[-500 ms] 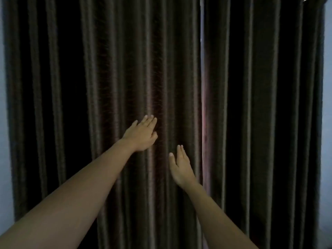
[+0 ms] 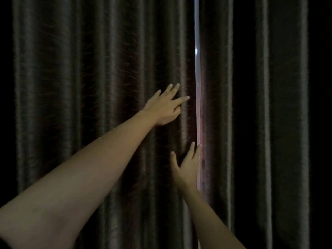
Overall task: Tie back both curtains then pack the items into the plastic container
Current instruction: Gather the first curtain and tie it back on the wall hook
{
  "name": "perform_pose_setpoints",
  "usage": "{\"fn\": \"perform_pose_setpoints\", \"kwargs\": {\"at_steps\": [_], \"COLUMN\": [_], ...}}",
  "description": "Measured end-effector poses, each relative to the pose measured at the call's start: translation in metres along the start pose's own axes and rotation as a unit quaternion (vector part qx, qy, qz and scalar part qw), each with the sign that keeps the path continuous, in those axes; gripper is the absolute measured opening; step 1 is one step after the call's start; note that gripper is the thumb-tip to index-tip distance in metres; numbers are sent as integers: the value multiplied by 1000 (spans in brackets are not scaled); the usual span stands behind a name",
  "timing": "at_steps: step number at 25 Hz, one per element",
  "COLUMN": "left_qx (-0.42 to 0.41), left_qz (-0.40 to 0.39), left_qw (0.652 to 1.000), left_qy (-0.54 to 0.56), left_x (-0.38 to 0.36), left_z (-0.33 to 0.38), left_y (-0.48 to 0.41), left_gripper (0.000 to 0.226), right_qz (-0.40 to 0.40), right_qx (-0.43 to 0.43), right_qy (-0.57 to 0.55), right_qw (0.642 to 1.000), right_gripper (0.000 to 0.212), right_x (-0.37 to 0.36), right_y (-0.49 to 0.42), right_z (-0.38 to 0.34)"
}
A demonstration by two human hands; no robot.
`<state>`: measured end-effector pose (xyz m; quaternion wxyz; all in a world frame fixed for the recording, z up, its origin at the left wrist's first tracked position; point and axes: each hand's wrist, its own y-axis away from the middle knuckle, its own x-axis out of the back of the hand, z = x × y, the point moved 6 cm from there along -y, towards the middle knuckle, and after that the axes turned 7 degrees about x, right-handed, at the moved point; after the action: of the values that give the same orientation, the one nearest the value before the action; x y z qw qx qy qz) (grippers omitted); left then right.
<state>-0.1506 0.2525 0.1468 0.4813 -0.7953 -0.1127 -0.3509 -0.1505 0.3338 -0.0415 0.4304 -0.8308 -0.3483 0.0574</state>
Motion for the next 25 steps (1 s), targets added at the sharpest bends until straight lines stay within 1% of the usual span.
{"fn": "perform_pose_setpoints", "kwargs": {"at_steps": [3, 5, 6, 7, 8, 9, 10, 11, 13, 14, 15, 16, 17, 19, 20, 23, 25], "left_qx": [4, 44, 74, 98, 118, 132, 143, 155, 190, 209, 229, 245, 255, 250, 250, 292, 313], "left_qz": [12, 51, 75, 103, 127, 148, 159, 159, 139, 131, 124, 123, 138, 166, 184, 254, 265], "left_qw": [998, 994, 991, 985, 978, 972, 968, 967, 966, 964, 960, 955, 949, 943, 940, 918, 912], "left_qy": [-61, -84, -87, -98, -112, -126, -131, -124, -104, -104, -109, -110, -122, -145, -144, -85, -14], "left_x": [-13, -10, -6, -1, 6, 12, 18, 25, 33, 37, 40, 40, 44, 53, 58, 68, 75], "left_z": [11, 2, -5, -13, -20, -29, -39, -50, -75, -89, -103, -112, -124, -140, -145, -187, -221], "left_y": [-31, -41, -44, -47, -48, -51, -53, -54, -54, -52, -50, -48, -45, -41, -38, -21, -9], "left_gripper": [48, 51, 50, 44, 37, 37, 42, 46, 51, 50, 49, 49, 50, 59, 67, 100, 107], "right_qz": [-50, -60, -73, -85, -88, -79, -66, -66, -116, -147, -168, -181, -198, -191, -194, -206, -201], "right_qx": [9, 36, 55, 70, 79, 90, 99, 110, 111, 106, 106, 116, 130, 174, 179, 210, 220], "right_qy": [-73, -88, -82, -79, -91, -124, -168, -206, -250, -252, -226, -180, -132, -82, -97, -194, -255], "right_qw": [996, 994, 992, 991, 989, 985, 979, 970, 955, 951, 954, 960, 963, 963, 960, 936, 920], "right_gripper": [95, 98, 95, 88, 84, 81, 84, 93, 116, 126, 132, 133, 128, 115, 112, 116, 124], "right_x": [-17, -25, -29, -35, -40, -43, -46, -51, -64, -72, -79, -81, -89, -101, -108, -144, -165], "right_y": [-28, -42, -49, -56, -62, -69, -75, -81, -90, -92, -96, -100, -101, -102, -100, -92, -88], "right_z": [6, 0, -5, -13, -23, -34, -46, -58, -76, -85, -93, -97, -102, -119, -127, -154, -178]}}
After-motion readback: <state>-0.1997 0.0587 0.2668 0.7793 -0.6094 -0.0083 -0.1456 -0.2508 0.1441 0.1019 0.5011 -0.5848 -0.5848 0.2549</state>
